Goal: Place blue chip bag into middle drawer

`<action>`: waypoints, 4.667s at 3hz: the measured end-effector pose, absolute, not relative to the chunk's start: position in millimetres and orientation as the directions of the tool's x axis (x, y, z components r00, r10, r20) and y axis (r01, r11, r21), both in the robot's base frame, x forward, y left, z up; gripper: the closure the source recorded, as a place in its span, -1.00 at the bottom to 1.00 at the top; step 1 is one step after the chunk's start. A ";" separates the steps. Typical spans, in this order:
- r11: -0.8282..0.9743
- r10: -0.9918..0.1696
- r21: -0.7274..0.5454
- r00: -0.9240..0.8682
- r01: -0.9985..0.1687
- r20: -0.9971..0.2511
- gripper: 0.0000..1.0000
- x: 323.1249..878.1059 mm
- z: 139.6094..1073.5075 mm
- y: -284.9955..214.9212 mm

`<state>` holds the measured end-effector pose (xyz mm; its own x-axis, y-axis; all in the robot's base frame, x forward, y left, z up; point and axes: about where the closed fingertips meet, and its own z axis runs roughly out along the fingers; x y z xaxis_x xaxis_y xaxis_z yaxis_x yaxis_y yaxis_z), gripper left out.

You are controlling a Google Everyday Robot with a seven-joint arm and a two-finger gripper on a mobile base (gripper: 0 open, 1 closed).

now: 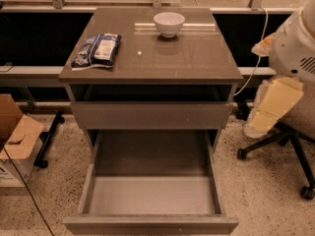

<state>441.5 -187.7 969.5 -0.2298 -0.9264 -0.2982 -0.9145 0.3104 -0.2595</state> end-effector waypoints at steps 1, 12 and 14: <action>0.323 -0.893 -0.273 -0.196 -0.906 -0.406 -1.00 460.8 964.3 -150.7; 0.447 -0.539 -0.027 -0.246 -0.894 -0.806 -0.46 781.6 838.6 172.2; 0.494 -0.527 -0.021 -0.280 -0.869 -0.802 0.47 782.5 832.0 149.3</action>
Offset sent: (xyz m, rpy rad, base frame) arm 0.0900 0.1053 -0.0026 0.3547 -0.1577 0.0273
